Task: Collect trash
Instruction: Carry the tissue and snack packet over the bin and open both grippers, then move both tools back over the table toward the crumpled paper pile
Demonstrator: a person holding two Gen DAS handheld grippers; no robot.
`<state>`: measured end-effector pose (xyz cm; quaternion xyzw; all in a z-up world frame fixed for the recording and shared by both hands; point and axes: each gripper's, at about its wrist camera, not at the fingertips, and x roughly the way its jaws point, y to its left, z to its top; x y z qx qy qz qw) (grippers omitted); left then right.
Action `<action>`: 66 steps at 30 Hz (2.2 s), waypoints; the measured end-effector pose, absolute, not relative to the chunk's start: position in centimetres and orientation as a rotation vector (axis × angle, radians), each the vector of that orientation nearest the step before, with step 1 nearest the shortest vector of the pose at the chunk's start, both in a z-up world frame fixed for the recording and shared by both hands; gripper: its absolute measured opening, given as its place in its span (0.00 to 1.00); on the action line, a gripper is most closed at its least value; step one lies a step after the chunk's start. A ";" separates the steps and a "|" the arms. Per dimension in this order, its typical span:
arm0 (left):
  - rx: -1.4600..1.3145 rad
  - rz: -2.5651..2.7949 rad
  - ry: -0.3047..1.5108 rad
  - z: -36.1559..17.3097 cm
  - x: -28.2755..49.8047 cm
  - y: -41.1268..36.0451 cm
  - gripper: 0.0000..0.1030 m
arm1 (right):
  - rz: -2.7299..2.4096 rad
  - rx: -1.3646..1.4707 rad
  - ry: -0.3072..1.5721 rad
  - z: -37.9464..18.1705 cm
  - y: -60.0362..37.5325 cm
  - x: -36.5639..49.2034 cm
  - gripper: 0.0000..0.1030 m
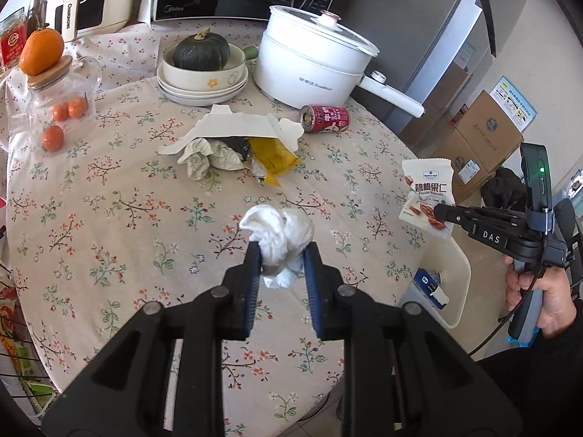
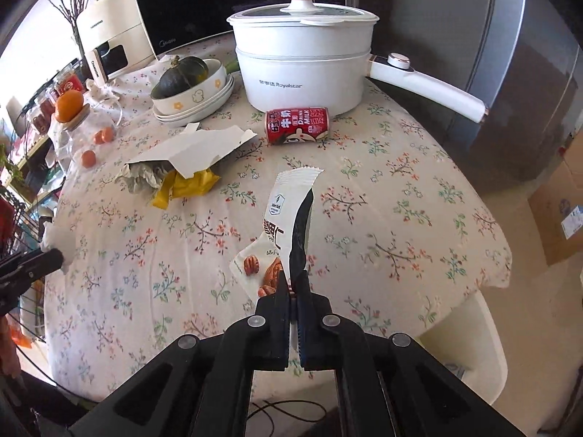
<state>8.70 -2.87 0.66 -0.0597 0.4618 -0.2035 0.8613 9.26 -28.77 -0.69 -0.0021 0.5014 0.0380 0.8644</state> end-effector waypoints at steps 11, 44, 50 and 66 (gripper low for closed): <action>-0.037 -0.521 0.944 0.7 6.5 -8.4 0.25 | -0.079 0.057 1.072 -1.4 -37.1 4.4 0.04; 0.312 -0.852 0.951 -3.5 2.3 -30.2 0.25 | -0.251 0.259 1.234 -7.5 -50.2 -3.5 0.56; 0.315 -0.900 0.972 -4.9 2.5 -33.8 0.26 | -0.273 0.295 1.226 -7.3 -51.6 -4.4 0.58; 0.317 -0.815 0.946 -5.0 3.2 -32.1 0.69 | -0.264 0.282 1.191 -6.2 -50.7 -3.6 0.63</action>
